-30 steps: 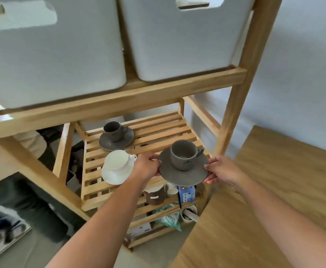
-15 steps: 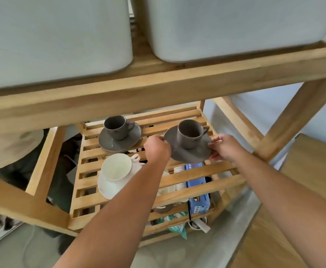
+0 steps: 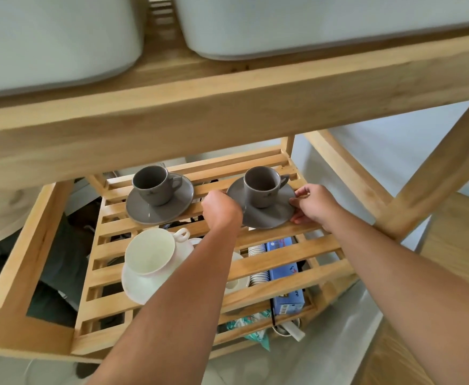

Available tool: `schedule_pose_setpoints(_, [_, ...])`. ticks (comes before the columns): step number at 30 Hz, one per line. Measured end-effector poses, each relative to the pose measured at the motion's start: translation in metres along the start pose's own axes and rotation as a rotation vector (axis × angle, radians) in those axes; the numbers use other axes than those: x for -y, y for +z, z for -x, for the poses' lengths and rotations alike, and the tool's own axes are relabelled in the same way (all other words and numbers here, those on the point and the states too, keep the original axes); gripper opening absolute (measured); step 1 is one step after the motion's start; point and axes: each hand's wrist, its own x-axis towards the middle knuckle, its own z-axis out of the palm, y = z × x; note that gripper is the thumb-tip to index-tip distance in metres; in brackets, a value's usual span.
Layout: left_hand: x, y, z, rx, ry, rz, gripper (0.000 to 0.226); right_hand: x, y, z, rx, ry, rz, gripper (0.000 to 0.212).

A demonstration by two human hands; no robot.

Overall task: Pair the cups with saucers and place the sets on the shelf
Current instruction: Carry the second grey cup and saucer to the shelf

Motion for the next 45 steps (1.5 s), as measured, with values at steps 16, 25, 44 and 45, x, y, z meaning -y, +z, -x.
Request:
schedule_pose_setpoints(16, [0.054, 0.013, 0.045, 0.116, 0.469, -0.441, 0.068, -0.029, 0.010, 0.033, -0.045, -0.396, 0.535, 0.070])
schedule_pose_setpoints(25, [0.037, 0.014, 0.012, 0.095, 0.440, -0.442, 0.060, -0.007, 0.036, 0.010, -0.111, -0.377, 0.563, 0.069])
schedule_pose_setpoints(44, [0.022, -0.002, 0.027, 0.060, 0.495, -0.259, 0.057, 0.004, 0.039, 0.017, -0.173, -0.446, 0.442, 0.048])
schedule_pose_setpoints(45, [0.025, -0.007, 0.038, 0.051, 0.524, -0.234, 0.055, 0.004, 0.040, 0.025, -0.184, -0.471, 0.408, 0.043])
